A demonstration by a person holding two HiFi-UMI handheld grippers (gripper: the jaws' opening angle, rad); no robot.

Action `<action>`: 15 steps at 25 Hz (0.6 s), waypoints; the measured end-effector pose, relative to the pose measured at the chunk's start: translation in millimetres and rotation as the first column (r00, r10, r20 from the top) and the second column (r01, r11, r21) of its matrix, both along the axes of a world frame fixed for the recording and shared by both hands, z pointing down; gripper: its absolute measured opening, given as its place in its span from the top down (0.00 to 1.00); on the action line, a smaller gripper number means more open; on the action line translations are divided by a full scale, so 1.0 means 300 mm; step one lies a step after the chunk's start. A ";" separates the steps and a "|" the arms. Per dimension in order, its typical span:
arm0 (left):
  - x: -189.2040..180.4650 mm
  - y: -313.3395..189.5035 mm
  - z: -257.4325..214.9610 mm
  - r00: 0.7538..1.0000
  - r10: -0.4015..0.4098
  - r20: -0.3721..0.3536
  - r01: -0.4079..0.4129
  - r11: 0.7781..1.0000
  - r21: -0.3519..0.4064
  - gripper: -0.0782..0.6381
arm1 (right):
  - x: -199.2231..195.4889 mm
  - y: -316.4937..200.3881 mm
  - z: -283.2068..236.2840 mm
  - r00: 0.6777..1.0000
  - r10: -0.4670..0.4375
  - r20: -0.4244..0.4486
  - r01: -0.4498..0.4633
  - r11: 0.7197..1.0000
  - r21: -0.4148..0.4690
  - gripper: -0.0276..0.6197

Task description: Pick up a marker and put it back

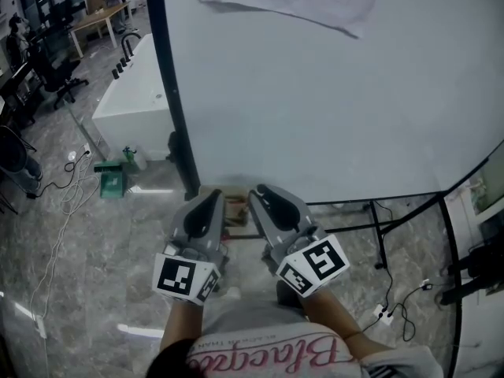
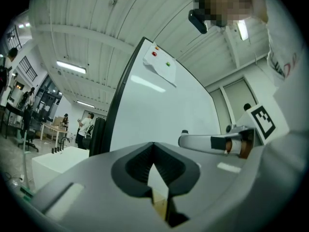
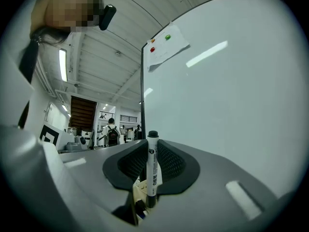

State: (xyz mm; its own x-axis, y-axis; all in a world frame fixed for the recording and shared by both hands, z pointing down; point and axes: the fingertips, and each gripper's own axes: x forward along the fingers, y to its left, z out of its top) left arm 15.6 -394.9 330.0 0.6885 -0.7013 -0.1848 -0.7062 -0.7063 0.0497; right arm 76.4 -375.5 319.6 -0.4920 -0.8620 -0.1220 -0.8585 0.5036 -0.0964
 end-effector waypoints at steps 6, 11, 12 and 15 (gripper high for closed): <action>0.004 0.004 -0.024 0.999 0.023 -0.029 -0.022 1.000 0.022 0.89 | -0.010 -0.007 0.012 1.000 -0.011 -0.014 0.011 1.000 -0.007 0.86; 0.001 0.004 -0.023 1.000 0.021 -0.016 -0.021 0.999 0.028 0.89 | -0.015 -0.029 0.056 1.000 -0.003 -0.023 0.002 1.000 -0.031 0.86; -0.002 0.002 -0.018 1.000 0.019 -0.015 -0.019 1.000 0.024 0.89 | -0.018 -0.036 0.076 1.000 -0.004 -0.022 0.003 0.999 -0.047 0.86; -0.007 -0.005 -0.007 1.000 0.013 -0.008 -0.012 1.000 0.016 0.89 | -0.028 -0.058 0.146 1.000 -0.007 -0.022 0.004 0.995 -0.101 0.86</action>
